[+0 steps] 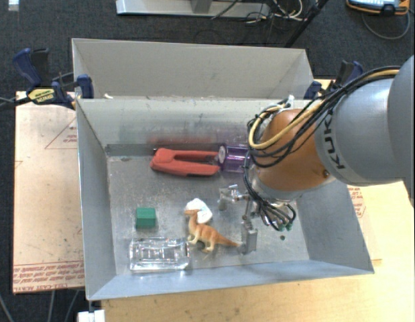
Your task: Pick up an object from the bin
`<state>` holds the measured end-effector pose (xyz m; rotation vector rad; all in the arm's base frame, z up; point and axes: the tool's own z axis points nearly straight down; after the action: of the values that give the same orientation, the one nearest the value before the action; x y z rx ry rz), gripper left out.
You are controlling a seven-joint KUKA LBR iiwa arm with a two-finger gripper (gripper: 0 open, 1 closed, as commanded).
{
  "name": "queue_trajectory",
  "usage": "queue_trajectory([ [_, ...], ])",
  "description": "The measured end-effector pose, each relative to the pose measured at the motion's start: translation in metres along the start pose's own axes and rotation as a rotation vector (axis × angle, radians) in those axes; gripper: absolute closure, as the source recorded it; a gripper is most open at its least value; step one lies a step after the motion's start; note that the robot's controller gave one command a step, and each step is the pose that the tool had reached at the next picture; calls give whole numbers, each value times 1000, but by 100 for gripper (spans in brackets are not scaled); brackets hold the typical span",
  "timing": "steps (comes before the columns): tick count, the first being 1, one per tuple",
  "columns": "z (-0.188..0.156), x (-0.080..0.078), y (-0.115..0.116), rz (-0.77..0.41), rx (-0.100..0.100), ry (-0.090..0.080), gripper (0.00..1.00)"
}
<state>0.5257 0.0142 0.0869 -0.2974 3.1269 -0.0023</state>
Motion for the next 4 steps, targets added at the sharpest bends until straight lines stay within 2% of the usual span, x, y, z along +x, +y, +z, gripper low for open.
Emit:
queue_trajectory([
  [1,9,-7,38,279,-6,-1,0],
  [2,10,-2,54,328,-4,0,0],
  [3,13,3,110,243,-7,-12,100],
  [4,13,3,110,242,-7,-12,100],
])
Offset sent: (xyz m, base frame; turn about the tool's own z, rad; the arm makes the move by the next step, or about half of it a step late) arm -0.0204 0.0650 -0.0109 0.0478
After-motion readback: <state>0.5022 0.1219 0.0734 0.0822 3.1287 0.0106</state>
